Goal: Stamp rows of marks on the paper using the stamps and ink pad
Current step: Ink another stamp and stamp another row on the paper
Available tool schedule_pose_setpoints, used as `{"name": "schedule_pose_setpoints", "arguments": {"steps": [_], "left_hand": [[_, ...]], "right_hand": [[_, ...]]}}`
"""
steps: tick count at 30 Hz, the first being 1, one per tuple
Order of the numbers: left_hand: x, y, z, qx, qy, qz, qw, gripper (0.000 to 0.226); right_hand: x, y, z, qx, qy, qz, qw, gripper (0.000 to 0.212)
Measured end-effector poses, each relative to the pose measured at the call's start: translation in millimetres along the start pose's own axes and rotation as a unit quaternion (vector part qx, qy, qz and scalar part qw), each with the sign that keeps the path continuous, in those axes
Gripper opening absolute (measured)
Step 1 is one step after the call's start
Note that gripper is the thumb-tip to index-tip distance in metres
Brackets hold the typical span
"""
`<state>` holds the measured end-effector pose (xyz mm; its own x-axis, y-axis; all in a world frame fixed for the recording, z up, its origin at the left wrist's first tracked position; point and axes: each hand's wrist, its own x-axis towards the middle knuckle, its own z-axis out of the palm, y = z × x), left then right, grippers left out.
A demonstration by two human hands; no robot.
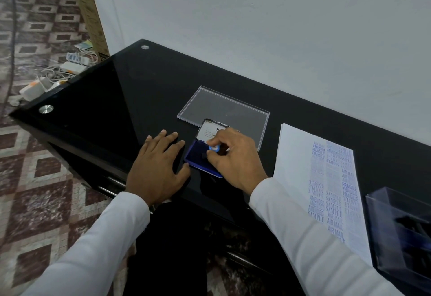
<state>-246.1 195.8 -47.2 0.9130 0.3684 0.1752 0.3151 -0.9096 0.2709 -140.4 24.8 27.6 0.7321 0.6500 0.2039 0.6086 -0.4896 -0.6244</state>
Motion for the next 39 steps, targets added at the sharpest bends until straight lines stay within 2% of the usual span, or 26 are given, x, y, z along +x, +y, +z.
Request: {"name": "schedule_pose_setpoints", "arguments": {"steps": [11,21,31,39], "left_hand": [[-0.7,1.3,-2.0,-0.007,0.003,0.002,1.0,0.076],[-0.4,-0.8,-0.1,0.003,0.003,0.005,1.0,0.075],[-0.3,-0.8,0.3,0.0,0.003,0.001,1.0,0.076],[0.8,-0.3,0.6,-0.002,0.0,0.001,1.0,0.077]], "right_hand": [[1.9,2.6,3.8,-0.015,0.026,-0.011,0.999,0.028],[-0.6,-0.4,1.0,0.018,0.018,0.004,1.0,0.014],[1.1,3.7,3.8,0.01,0.028,-0.002,1.0,0.029],[-1.5,2.4,0.5,0.024,0.023,-0.001,0.999,0.016]]}}
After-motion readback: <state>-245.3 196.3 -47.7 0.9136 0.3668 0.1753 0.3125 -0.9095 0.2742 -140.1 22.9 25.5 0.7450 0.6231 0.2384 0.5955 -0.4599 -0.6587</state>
